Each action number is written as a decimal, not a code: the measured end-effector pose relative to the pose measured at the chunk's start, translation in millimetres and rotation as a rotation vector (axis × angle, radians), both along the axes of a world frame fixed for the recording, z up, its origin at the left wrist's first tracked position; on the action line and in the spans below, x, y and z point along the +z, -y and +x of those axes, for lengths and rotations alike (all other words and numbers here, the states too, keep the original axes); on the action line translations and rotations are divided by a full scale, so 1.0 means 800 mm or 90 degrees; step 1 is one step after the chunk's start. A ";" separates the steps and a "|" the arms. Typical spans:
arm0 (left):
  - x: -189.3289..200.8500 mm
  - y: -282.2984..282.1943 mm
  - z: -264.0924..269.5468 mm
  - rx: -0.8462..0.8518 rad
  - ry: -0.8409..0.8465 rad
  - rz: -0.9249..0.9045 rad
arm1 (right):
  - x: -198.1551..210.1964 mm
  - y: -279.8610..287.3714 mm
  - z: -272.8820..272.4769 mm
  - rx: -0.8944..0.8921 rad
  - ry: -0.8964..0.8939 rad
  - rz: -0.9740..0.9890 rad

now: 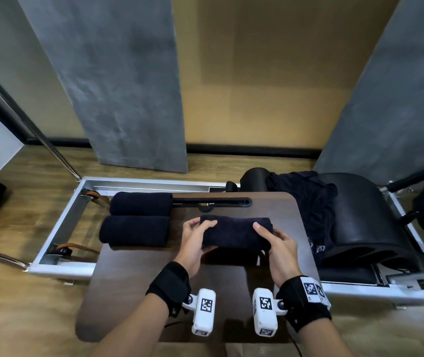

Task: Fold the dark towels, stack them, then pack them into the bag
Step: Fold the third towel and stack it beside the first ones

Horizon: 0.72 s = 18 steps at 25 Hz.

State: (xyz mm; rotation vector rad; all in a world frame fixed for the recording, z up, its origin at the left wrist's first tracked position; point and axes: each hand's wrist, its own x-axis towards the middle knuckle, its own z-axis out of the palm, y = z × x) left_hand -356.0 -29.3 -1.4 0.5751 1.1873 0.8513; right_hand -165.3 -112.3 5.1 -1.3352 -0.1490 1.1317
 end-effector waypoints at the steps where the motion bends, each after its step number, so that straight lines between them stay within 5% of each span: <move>1: 0.000 0.004 -0.014 -0.002 0.016 0.005 | 0.003 0.006 -0.014 0.006 -0.017 0.010; 7: 0.001 0.025 -0.102 0.021 0.086 0.017 | 0.017 0.025 -0.093 0.043 -0.077 0.043; 13: -0.019 0.051 -0.225 0.039 0.005 0.111 | 0.002 0.026 -0.205 0.022 -0.111 0.037; 18: -0.039 0.042 -0.300 0.063 -0.115 0.163 | -0.023 -0.005 -0.301 -0.044 0.050 -0.066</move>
